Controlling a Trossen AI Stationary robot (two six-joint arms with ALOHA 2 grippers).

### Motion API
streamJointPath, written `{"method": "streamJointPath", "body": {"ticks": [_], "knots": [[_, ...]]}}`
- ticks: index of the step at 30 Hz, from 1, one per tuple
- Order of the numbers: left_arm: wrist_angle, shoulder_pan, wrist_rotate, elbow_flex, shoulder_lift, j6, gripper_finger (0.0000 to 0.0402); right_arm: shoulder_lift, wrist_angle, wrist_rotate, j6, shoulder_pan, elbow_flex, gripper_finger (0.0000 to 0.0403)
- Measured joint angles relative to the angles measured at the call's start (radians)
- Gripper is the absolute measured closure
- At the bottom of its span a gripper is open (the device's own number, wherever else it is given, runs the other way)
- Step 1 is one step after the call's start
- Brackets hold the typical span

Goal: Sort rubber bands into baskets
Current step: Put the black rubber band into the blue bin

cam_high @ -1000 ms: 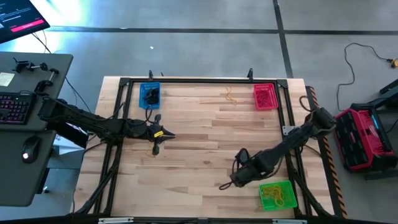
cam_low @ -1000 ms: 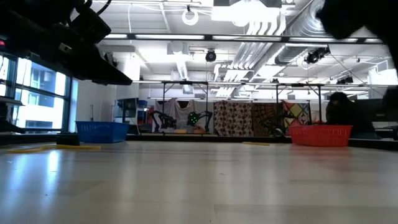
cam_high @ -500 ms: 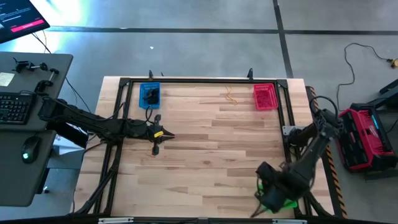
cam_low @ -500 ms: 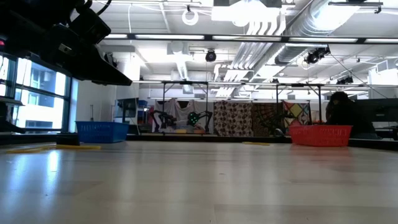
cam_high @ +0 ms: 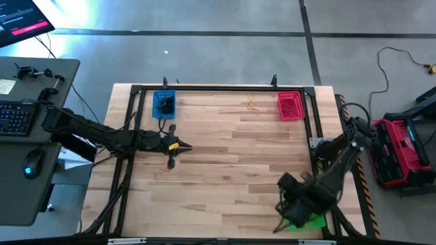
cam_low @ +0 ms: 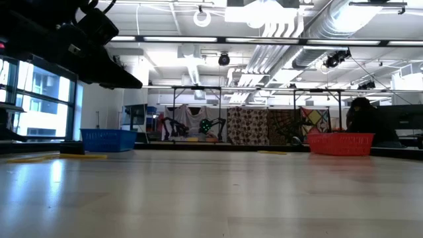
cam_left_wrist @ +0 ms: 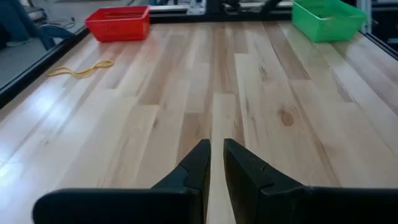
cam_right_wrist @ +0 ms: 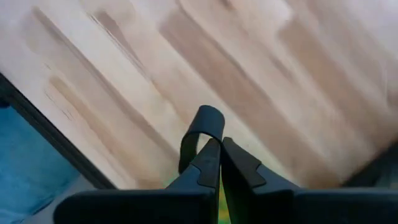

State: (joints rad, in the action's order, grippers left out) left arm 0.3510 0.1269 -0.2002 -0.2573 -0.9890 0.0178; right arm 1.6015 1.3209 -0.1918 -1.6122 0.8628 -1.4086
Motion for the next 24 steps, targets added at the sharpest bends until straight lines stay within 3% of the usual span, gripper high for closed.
{"method": "streamJointPath", "body": {"ticks": [3,11,18,24], "knots": [[0.021,-0.003,-0.004,0.0,0.0,0.027,0.0367,-0.013,-0.042,-0.046,0.176,-0.078,0.0,0.0403],[0.074,-0.003,0.137,0.0,0.0,0.093,0.0367,-0.014,-0.231,-0.13,0.818,-0.357,0.0,0.0403],[0.098,-0.003,0.045,0.0,0.0,0.088,0.0364,-0.014,-0.442,-0.155,1.294,-0.568,0.0,0.0403],[0.134,-0.003,0.005,0.0,-0.001,0.085,0.0342,-0.006,-0.639,-0.037,1.587,-0.726,0.0,0.0403]]}}
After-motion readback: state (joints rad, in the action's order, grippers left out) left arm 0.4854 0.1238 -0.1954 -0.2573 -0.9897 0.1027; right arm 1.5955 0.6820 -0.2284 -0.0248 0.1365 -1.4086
